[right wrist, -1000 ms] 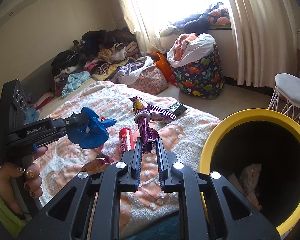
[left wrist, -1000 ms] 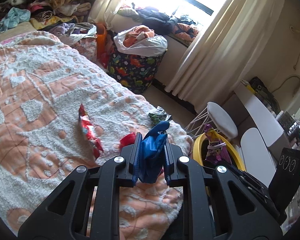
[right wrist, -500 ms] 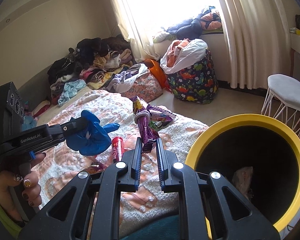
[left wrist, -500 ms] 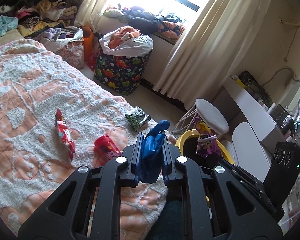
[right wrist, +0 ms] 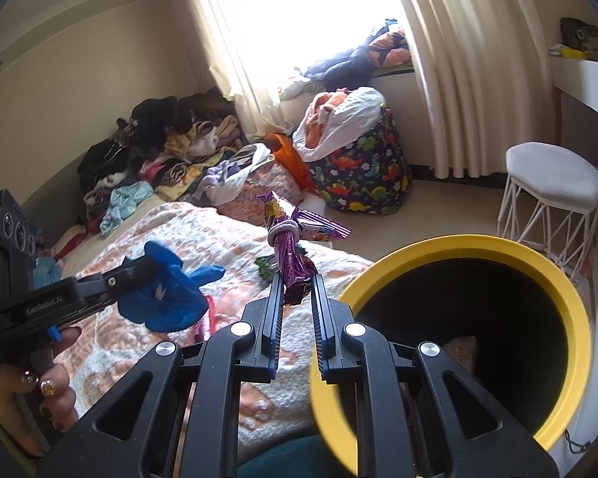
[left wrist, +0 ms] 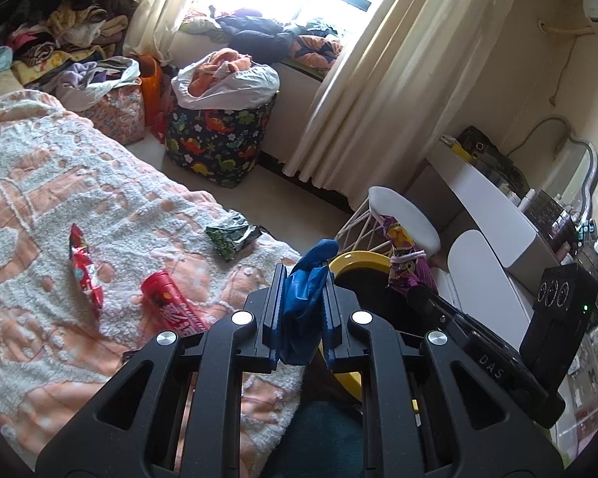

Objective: Collect trash
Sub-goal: 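Lift the glove and purple wrapper and carry them over the bin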

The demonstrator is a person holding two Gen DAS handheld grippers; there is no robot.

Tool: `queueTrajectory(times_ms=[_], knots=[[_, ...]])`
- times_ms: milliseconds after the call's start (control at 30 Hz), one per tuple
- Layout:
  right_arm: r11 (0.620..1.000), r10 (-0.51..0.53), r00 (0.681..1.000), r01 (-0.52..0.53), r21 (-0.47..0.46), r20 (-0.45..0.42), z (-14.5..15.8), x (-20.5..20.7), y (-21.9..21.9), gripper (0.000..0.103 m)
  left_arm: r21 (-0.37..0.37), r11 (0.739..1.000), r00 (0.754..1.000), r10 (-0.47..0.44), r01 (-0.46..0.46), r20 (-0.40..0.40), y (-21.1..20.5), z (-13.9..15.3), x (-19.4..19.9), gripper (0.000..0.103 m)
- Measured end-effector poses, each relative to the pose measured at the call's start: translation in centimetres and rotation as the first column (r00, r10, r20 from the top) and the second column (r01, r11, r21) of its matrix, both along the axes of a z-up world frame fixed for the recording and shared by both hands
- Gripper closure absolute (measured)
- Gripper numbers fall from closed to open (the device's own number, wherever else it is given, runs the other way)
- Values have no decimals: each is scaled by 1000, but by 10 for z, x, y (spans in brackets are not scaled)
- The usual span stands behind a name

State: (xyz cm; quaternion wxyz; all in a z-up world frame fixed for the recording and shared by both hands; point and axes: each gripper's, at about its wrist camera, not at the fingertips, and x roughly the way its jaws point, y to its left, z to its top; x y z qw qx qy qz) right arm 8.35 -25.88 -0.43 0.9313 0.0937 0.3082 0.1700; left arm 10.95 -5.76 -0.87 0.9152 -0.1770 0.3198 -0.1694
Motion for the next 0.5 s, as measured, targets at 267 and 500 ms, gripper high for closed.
queueTrajectory(times_ms=[267,500], knots=[[998,-61,998,61,25,-1,1,4,-28,89,18,998,998,-56,56,10,-24,3,3,93],[992,-121,993,121,47,-10,0,7,-54,89,32,994,995,-100,100,13,-45,3,3,93]])
